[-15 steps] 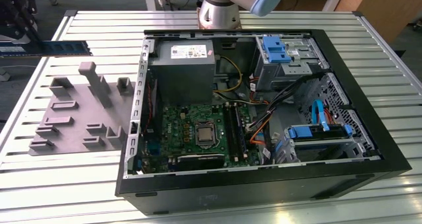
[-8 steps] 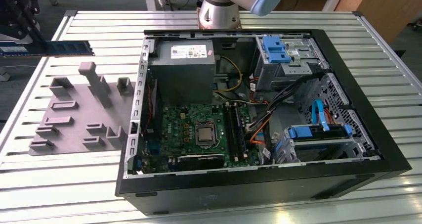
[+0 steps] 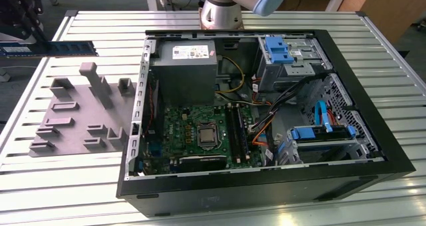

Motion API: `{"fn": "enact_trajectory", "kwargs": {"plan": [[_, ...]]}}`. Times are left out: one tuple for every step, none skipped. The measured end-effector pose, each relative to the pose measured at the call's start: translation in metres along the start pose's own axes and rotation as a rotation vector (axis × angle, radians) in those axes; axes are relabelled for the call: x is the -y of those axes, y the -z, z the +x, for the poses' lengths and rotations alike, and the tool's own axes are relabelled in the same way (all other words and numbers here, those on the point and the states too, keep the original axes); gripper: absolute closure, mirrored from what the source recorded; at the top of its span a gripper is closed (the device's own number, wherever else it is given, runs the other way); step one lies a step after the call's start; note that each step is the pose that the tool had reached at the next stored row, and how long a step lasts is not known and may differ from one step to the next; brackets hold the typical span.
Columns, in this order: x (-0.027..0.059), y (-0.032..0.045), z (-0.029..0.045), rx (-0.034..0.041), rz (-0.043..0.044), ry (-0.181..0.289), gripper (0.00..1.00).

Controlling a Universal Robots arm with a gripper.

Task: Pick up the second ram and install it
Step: 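Pick up the second ram and move it above second insertion slot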

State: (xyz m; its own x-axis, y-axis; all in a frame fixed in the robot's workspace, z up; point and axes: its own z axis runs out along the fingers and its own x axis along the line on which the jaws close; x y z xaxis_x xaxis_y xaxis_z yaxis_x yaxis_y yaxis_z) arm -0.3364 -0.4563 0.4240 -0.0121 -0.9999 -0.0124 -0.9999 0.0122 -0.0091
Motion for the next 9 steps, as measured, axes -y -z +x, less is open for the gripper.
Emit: {"fn": "enact_trajectory", "kwargs": {"plan": [[0.0005, 0.0000, 0.0000, 0.0000, 0.0000, 0.000, 0.86], [0.0010, 0.0000, 0.0000, 0.0000, 0.0000, 0.000, 0.86], [0.0016, 0.0000, 0.0000, 0.0000, 0.0000, 0.000, 0.86], [0.0020, -0.0001, 0.0000, 0.0001, 0.0000, 0.000, 0.86], [0.0025, 0.0000, 0.0000, 0.0000, 0.0000, 0.000, 0.86], [0.0030, 0.0000, 0.0000, 0.0000, 0.0000, 0.000, 0.86], [0.0035, -0.0001, 0.0000, 0.0001, 0.0001, 0.000, 0.86], [0.0040, 0.0000, 0.0000, 0.0000, 0.0000, 0.000, 0.86], [0.0045, 0.0000, -0.0001, 0.0000, 0.0000, 0.000, 0.86]]}}
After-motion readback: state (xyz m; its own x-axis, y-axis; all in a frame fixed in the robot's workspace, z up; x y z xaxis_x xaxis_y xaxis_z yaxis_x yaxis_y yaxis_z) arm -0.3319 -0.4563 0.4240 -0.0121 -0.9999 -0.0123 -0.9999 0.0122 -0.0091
